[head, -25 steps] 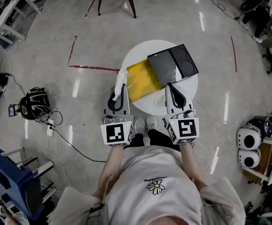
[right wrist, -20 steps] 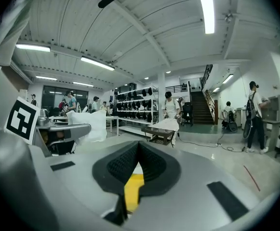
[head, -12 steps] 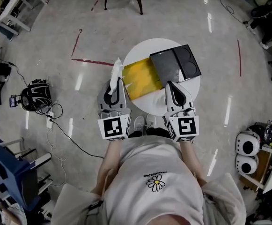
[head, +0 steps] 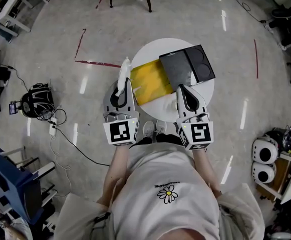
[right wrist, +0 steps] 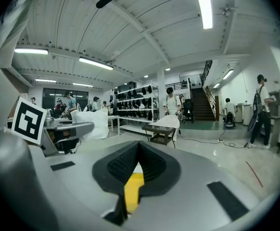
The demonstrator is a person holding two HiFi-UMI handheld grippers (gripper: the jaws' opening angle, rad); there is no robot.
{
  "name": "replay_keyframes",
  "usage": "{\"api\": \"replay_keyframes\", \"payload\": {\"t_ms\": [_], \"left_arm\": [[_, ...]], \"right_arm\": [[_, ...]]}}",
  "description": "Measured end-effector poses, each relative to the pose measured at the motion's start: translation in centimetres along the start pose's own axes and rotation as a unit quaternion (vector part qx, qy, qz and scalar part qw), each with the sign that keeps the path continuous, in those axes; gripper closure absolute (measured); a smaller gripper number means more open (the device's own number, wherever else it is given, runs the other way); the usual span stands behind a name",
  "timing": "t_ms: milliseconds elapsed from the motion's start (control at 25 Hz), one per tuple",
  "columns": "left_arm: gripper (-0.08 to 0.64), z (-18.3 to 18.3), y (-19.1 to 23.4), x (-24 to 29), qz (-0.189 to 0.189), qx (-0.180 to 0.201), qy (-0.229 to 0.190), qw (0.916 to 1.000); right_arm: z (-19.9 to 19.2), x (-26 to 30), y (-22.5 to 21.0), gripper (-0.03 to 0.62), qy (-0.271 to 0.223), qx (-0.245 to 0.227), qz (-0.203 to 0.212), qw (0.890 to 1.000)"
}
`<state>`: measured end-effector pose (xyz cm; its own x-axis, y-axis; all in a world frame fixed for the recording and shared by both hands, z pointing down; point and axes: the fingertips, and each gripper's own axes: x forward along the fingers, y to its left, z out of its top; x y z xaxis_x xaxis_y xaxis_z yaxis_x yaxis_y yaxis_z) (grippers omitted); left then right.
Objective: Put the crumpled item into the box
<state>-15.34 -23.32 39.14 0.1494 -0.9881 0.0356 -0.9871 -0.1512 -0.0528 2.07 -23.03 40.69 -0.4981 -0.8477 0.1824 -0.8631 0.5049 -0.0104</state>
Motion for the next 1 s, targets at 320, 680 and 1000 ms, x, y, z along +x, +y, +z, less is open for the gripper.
{"api": "replay_keyframes", "payload": {"t_ms": [320,680,1000], "left_arm": [[0.523,-2.6,-1.6,3.9,-0.062,0.144,0.080,0.9843],[0.522,-9.7,-3.9,7.8,-0.143,0.326,0.189,0.9153],[0.520,-17.8,-6.0,9.3,-0.221,0.451,0.254,0.8268]], "right_arm": [[-0.5,-0.5,0.4,0.589,0.006,0.002,-0.009,1.000],[-1.5,-2.8,-1.4,0.589,0.019,0.011,-0.050,0.999],[-2.6,-5.0,-3.0,0.589,0.033,0.023,-0.092,0.995]]}}
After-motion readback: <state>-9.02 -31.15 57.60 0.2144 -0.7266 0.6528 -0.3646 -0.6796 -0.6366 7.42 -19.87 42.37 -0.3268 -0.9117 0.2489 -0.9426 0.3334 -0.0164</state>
